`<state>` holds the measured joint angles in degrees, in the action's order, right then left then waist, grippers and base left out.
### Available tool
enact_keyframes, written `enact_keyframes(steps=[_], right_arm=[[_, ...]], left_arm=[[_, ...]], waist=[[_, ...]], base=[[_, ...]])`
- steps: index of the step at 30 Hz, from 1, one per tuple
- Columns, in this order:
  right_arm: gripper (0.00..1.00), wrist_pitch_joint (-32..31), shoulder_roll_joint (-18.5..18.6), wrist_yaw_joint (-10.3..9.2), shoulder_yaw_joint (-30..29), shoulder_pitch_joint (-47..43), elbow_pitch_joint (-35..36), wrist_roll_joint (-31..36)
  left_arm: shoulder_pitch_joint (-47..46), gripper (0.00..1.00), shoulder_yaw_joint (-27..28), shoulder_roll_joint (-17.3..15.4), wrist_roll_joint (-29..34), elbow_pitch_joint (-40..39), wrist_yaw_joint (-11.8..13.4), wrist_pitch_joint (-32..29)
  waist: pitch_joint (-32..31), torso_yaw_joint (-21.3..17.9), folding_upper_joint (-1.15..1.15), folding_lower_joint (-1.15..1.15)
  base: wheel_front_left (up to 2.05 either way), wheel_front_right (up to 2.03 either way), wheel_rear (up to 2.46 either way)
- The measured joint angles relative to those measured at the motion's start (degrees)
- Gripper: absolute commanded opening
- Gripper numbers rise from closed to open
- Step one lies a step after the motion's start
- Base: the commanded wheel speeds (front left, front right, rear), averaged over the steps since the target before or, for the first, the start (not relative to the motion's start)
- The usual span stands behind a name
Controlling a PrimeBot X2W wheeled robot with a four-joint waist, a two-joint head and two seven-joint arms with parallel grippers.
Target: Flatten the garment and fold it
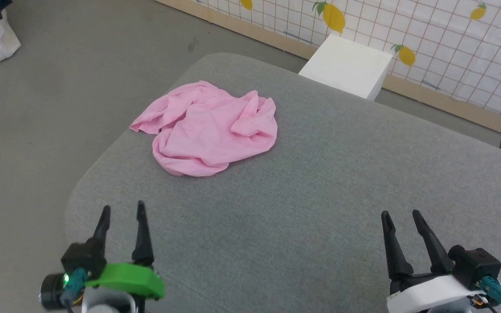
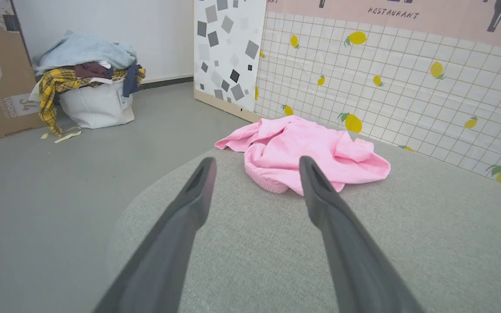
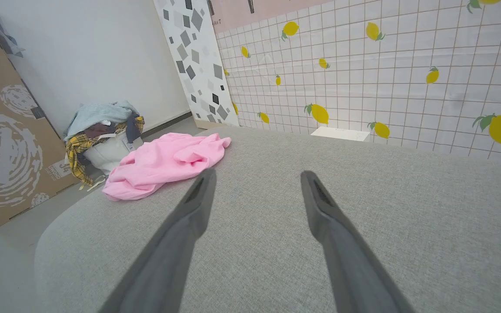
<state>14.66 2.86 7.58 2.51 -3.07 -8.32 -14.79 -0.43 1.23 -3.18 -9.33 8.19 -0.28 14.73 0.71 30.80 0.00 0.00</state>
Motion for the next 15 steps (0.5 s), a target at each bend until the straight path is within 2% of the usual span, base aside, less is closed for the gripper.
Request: enact_keyframes(steps=[2,5,9,15], right_arm=[[1.0,0.0,0.0,0.0,-0.09,0.01,0.09,0.63],[1.0,-0.02,0.0,0.0,0.2,0.49,0.07,1.96],[1.0,-1.12,-0.02,0.0,-0.02,3.14,1.32,4.48],[1.0,-3.59,-0.04,0.0,-2.5,5.15,4.47,7.76]], left_arm=[[-3.63,1.0,0.02,0.07,-2.41,3.05,-1.86,-0.32],[-12.82,1.0,0.16,-0.47,-5.64,8.26,-3.99,-4.45],[-25.91,1.0,-0.22,-2.97,-9.69,17.57,-5.75,-13.47],[-39.06,1.0,-1.03,-7.09,-13.1,31.73,-6.3,-29.16]], waist=[[0.67,-0.18,0.0,0.0],[1.95,-0.76,0.0,0.0],[4.13,-2.53,0.0,0.0],[8.53,-6.66,0.0,0.0]], base=[[0.0,0.0,0.0],[0.0,0.0,0.0],[0.0,0.0,0.0],[0.0,0.0,0.0]])
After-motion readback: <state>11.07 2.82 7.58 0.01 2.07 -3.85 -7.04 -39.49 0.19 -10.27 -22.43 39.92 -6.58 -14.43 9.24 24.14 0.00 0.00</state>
